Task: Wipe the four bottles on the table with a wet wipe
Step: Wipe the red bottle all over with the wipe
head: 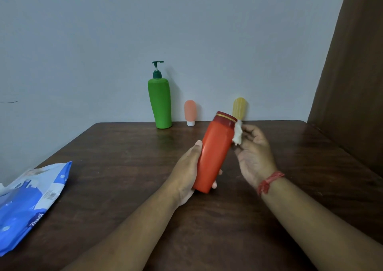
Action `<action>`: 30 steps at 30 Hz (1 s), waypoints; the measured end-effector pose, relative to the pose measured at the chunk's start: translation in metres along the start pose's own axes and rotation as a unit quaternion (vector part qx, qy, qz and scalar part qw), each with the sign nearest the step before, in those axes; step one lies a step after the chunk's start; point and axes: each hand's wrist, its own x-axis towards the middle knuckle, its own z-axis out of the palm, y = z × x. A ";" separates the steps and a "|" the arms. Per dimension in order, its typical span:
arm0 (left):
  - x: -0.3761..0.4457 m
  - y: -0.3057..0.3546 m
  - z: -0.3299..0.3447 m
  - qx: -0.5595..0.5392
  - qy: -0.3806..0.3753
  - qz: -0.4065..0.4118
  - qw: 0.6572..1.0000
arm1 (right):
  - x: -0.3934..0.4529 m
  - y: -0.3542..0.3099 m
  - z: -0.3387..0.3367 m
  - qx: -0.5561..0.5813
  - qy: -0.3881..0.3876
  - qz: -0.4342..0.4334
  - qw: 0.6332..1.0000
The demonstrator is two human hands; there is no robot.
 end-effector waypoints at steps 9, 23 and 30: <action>0.012 0.001 -0.011 -0.088 0.166 0.056 0.981 | -0.026 0.024 0.013 -0.323 -0.145 -0.083 0.932; 0.009 0.005 -0.017 -0.046 0.142 0.031 0.988 | -0.031 0.023 0.014 -0.309 -0.141 -0.019 0.940; 0.001 -0.003 0.002 0.103 0.089 0.042 0.990 | -0.009 0.002 0.006 -0.204 0.000 -0.091 0.975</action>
